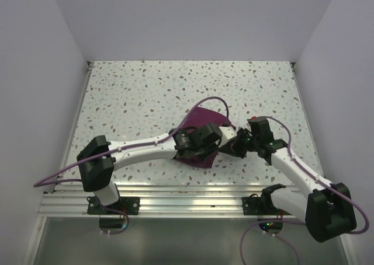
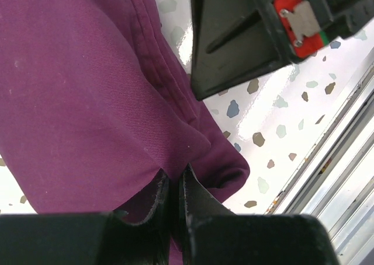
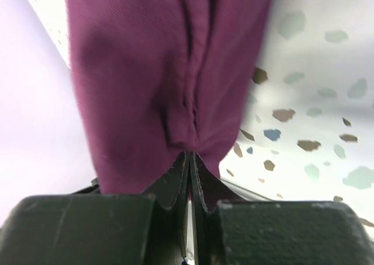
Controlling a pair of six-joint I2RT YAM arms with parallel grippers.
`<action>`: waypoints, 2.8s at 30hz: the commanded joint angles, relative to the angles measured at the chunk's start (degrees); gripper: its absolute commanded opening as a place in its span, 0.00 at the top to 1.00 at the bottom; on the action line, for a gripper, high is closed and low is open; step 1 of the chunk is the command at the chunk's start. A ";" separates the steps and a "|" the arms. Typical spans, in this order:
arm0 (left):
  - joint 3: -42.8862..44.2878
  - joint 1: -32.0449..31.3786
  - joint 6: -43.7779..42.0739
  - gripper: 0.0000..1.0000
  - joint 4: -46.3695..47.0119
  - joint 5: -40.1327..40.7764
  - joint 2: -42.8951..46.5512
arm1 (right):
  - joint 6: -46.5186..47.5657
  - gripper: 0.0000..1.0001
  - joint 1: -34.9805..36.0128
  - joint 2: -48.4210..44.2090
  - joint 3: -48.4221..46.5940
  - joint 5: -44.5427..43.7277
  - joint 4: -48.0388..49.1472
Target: Prepare the surgical pack
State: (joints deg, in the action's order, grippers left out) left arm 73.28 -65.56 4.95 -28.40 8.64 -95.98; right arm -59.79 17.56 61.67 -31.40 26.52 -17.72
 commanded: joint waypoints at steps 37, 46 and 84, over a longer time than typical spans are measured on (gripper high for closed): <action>7.23 0.43 0.06 1.00 2.83 -3.29 -3.77 | -11.41 1.00 8.37 24.64 -6.83 0.38 29.50; 4.51 0.87 0.76 1.00 3.09 -1.26 -3.25 | 2.74 1.00 0.92 11.65 -9.39 -1.30 0.17; 2.66 1.14 0.50 1.00 3.97 -2.75 -2.54 | 10.05 1.00 -7.99 21.82 -16.24 0.98 1.62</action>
State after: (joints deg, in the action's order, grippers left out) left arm 75.35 -64.73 5.41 -26.35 6.81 -100.38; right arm -48.03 9.13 82.28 -47.66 25.61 -21.15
